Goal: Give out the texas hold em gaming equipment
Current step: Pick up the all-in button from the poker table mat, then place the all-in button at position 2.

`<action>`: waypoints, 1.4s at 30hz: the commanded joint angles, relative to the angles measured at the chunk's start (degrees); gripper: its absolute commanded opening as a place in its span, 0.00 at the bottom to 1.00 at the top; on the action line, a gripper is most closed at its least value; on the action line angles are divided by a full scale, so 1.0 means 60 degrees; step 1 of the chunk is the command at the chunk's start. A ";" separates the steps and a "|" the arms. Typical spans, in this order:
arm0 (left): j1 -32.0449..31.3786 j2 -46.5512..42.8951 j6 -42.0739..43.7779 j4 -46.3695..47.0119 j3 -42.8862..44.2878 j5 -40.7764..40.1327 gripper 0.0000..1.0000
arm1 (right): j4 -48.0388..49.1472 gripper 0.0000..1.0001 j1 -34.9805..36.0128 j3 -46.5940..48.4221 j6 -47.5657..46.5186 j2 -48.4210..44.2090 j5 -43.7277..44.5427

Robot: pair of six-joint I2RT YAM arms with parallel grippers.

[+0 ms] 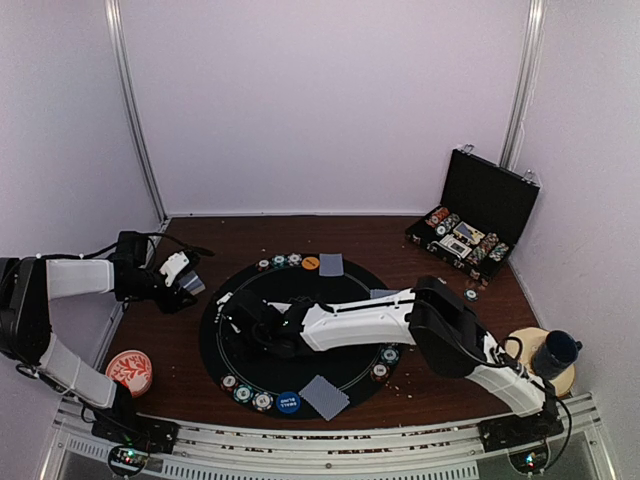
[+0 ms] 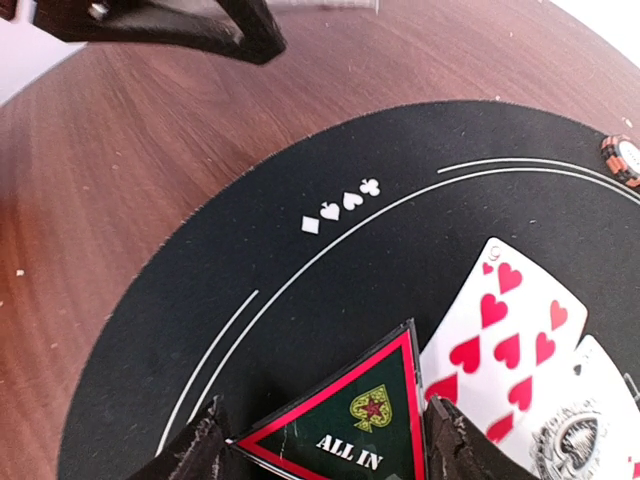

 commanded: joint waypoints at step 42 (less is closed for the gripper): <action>0.0081 -0.0045 0.0047 0.0412 -0.0200 0.0291 0.09 | 0.2545 0.60 0.0018 -0.7506 -0.2617 -0.4831 -0.3281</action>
